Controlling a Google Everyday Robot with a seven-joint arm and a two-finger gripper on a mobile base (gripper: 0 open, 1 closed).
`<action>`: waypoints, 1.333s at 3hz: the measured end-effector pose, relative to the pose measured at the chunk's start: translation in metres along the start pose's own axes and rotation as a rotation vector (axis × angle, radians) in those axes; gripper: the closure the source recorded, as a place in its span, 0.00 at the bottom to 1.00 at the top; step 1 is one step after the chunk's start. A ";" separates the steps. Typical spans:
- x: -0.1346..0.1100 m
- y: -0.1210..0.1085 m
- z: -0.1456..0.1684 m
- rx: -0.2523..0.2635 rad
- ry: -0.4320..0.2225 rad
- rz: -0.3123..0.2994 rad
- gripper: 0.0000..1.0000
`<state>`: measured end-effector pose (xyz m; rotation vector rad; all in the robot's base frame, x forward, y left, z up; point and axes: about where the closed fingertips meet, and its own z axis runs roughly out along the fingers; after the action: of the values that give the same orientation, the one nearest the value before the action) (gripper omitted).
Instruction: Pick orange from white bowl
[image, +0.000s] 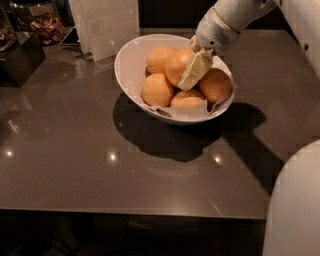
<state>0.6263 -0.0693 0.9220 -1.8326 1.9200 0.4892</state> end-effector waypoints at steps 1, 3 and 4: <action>0.000 0.001 -0.002 0.004 -0.005 0.000 1.00; -0.022 0.079 -0.072 0.181 -0.220 -0.052 1.00; -0.012 0.124 -0.099 0.271 -0.319 -0.042 1.00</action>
Offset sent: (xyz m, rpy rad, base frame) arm -0.1530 -0.0991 0.0895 0.3564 -0.2435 -0.1889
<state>0.4959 -0.1054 1.0063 -1.5174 1.6409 0.4514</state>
